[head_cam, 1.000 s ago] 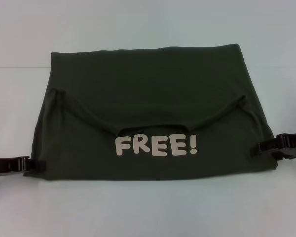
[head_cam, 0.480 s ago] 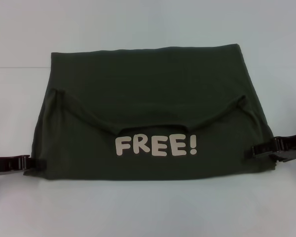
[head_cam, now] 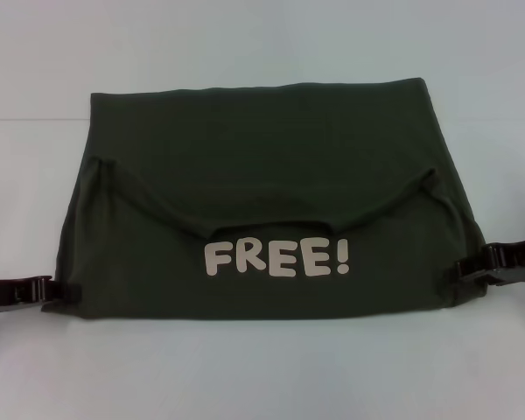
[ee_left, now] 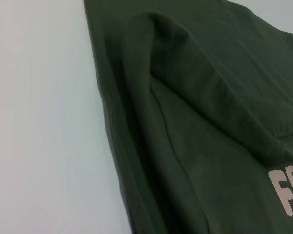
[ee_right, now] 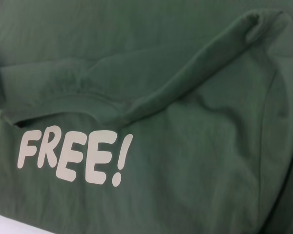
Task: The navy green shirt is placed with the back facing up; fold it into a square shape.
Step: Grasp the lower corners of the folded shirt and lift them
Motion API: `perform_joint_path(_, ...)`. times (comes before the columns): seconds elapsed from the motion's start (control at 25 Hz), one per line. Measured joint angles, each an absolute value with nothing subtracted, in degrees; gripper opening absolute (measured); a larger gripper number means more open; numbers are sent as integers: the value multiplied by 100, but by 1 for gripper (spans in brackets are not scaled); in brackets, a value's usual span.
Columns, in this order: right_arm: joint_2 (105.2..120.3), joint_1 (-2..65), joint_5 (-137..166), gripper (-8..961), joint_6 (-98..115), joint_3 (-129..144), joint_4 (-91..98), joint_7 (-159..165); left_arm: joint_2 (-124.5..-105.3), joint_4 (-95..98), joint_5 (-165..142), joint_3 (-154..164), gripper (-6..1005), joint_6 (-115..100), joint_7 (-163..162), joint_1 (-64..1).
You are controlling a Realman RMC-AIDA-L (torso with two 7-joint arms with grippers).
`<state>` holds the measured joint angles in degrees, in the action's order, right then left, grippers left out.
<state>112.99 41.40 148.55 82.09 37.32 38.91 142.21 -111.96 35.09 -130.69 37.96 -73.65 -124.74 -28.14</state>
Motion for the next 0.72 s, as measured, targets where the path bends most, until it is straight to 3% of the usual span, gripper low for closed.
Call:
perform_joint_path(0.28,11271,4140,14852,311,8209,3714,3885,14211,-11196,3514,-13069,3788,35,-7374,-12488,-2804)
perform_joint_path(0.6,11259,4140,14859,78,8252,3754,3906,14207,-11196,3523,-13069,3782,34,-7411,-12493,-2804)
perform_joint_path(0.72,11236,4139,14861,56,8267,3756,3906,14187,-11179,3527,-13069,3778,35,-7460,-12505,-2804)
